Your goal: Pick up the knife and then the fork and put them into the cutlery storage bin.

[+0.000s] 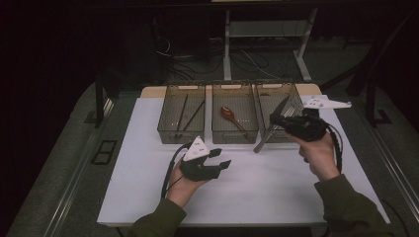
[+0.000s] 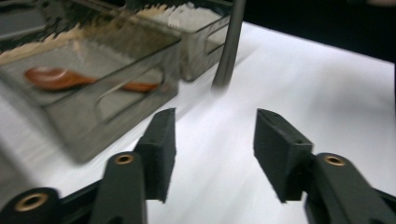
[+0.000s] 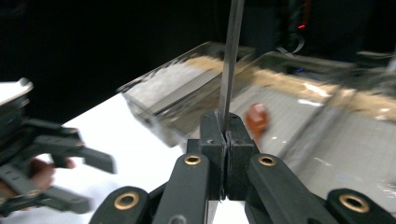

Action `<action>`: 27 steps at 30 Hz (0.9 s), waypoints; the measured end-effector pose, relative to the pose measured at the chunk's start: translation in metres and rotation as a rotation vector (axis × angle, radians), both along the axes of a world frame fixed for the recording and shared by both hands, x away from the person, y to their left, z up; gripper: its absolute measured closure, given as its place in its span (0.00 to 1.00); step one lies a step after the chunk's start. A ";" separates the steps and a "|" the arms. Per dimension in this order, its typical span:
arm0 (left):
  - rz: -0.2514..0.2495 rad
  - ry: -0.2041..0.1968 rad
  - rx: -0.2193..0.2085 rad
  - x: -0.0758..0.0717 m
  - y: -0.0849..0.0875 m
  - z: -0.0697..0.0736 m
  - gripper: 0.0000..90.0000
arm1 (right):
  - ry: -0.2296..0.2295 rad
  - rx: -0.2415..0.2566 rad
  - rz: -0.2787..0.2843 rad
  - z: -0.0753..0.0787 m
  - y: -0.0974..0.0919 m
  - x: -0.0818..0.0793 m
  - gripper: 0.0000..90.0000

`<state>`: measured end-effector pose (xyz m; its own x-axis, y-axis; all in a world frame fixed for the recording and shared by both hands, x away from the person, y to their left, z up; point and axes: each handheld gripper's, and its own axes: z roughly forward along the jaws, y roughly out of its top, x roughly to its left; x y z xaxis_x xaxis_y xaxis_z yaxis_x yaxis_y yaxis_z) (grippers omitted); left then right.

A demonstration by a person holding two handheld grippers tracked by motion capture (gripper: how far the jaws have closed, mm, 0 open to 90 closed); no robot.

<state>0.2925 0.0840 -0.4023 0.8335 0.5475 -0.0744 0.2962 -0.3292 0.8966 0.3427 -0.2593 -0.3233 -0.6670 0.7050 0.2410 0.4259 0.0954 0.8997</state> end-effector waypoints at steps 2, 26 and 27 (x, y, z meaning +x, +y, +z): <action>0.004 0.008 -0.001 -0.001 0.012 -0.002 0.49 | -0.010 -0.009 -0.030 0.009 -0.012 0.005 0.97; 0.020 0.115 0.026 -0.009 0.079 -0.030 0.03 | 0.126 -0.360 -0.239 0.010 -0.081 0.093 0.97; 0.017 0.111 0.023 -0.009 0.078 -0.030 0.03 | 0.137 -0.370 -0.239 0.006 -0.082 0.096 0.97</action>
